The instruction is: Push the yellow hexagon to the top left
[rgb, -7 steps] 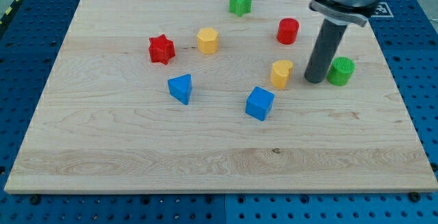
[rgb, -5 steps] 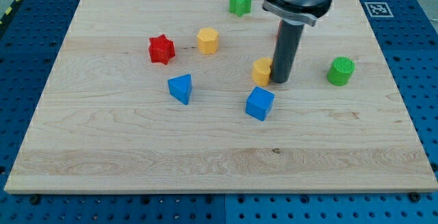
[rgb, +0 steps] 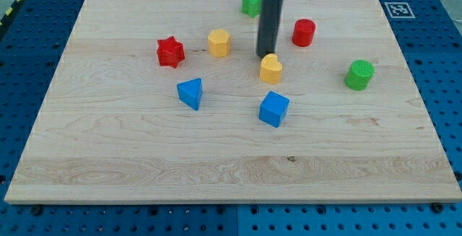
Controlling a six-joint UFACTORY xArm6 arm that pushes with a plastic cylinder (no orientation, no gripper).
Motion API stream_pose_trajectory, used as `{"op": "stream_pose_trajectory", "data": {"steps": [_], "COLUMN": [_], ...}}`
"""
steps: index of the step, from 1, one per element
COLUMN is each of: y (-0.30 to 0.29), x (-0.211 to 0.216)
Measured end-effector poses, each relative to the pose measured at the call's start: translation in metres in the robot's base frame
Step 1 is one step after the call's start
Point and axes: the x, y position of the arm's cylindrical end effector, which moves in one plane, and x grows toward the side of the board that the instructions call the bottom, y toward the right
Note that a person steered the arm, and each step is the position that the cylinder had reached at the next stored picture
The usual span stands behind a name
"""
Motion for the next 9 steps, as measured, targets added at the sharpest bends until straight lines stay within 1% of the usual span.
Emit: {"op": "stream_pose_trajectory", "data": {"steps": [2, 3, 4, 5, 6, 7, 9], "y": [-0.033, -0.070, -0.073, -0.073, -0.074, -0.074, -0.114], "x": [0.004, 0.001, 0.000, -0.012, -0.035, -0.035, -0.035]}}
